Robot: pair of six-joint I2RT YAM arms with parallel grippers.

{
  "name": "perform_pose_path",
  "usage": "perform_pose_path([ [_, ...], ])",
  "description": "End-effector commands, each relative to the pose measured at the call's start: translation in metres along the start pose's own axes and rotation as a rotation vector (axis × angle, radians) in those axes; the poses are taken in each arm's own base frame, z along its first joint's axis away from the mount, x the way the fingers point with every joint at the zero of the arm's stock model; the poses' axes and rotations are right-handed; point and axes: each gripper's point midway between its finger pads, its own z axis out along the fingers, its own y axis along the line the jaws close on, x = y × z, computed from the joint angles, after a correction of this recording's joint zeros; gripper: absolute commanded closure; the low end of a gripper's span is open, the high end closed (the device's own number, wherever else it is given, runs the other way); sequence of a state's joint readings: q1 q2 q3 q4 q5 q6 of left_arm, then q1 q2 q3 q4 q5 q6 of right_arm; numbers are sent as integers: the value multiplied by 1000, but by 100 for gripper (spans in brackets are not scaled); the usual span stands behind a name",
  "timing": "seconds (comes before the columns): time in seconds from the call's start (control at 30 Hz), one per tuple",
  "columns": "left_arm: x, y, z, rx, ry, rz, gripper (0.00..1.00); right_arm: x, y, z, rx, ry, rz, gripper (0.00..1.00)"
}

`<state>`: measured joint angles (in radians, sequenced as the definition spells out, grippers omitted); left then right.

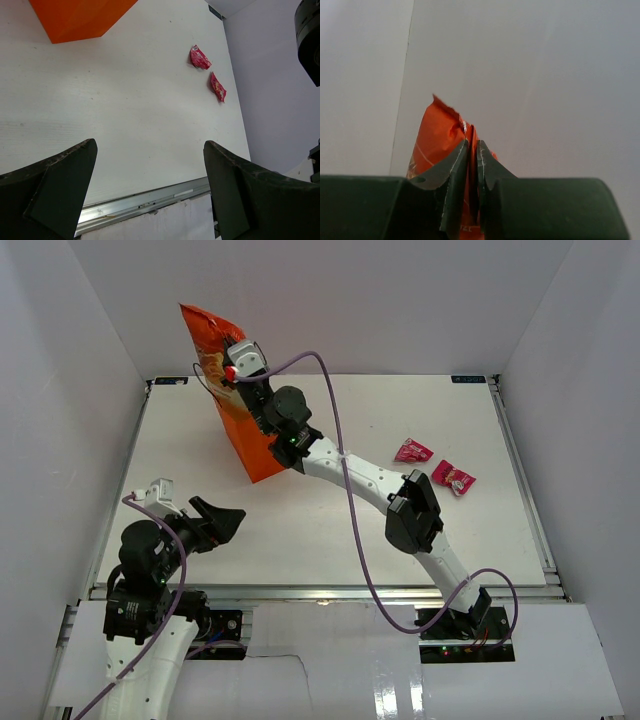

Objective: Place the snacks into the paper bag

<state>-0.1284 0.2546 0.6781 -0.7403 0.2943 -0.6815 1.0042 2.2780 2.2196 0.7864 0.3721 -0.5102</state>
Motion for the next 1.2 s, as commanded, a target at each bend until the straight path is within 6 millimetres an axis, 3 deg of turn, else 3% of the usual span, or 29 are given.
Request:
perform_pose_path([
  [0.0, -5, -3, -4, -2, -21, -3, 2, -62, -35, 5, 95, -129, 33, 82],
  [0.1, -4, -2, -3, -4, -18, -3, 2, -62, -36, 5, 94, -127, 26, 71],
  [0.2, -4, -2, -3, -6, -19, -2, 2, -65, -37, 5, 95, -128, 27, 37],
  [0.3, -5, -3, -4, -2, -23, 0, 2, -73, -36, 7, 80, -135, 47, 22],
  [0.4, -6, -3, -4, 0, -26, 1, 2, -97, -41, 12, 61, -149, 94, 19],
  [0.5, -5, -3, -4, -1, -24, 0, 2, -116, -32, 17, -61, -129, 100, 12],
  [0.53, -6, -3, -4, 0, -26, 1, 2, -140, -27, 15, -167, -162, 93, 9],
  [0.57, -7, -3, -4, 2, -30, 2, 2, -122, -21, 10, -265, -75, 73, 8],
  [0.6, -7, -4, -5, 1, -32, 0, 2, -117, -21, 6, -333, -39, 83, 6],
  [0.63, -7, -4, -5, 4, -33, 2, 2, -142, -17, -8, -483, -62, 135, 5],
  [0.67, -7, -4, -6, 6, -36, 2, 2, -120, -34, -17, -527, 37, 144, 4],
  [0.7, -7, -5, -7, 9, -39, 2, 2, -109, -46, -38, -564, 109, 169, 2],
  [0.73, -7, -6, -8, 15, -46, 5, 2, -95, -43, -59, -663, 163, 219, 2],
  [0.77, -8, -7, -10, 18, -50, 5, 2, -71, -71, -72, -658, 237, 206, 2],
  [0.8, -7, -6, -10, 18, -50, 4, 2, -7, -73, -115, -696, 436, 234, 2],
  [0.83, -6, -5, -10, 19, -54, -2, 2, -2, -113, -135, -678, 476, 201, 2],
  [0.87, -4, -4, -10, 18, -51, -6, 2, 22, -128, -159, -674, 563, 193, 2],
  [0.9, -2, -2, -7, 14, -43, -10, 2, 63, -142, -210, -661, 751, 222, 3],
  [0.93, -1, -2, -6, 18, -38, -10, 2, 85, -161, -235, -641, 835, 204, 3],
  [0.97, 1, 0, -3, 13, -24, -15, 2, 110, -205, -262, -552, 939, 199, 5],
  [1.0, 1, 0, 0, 16, -20, -16, 2, 140, -223, -310, -488, 1121, 220, 6],
  [1.03, 2, 1, 3, 16, -11, -18, 2, 154, -241, -334, -430, 1217, 226, 7],
  [1.07, 5, 1, 7, 17, 11, -20, 2, 166, -273, -360, -362, 1304, 216, 7],
  [1.1, 4, 1, 10, 23, 12, -19, 2, 179, -285, -397, -313, 1440, 223, 7],
  [1.13, 5, 1, 13, 25, 22, -21, 2, 185, -308, -418, -246, 1487, 220, 7],
  [1.17, 6, 1, 16, 29, 33, -21, 2, 188, -317, -432, -243, 1513, 179, 7],
])
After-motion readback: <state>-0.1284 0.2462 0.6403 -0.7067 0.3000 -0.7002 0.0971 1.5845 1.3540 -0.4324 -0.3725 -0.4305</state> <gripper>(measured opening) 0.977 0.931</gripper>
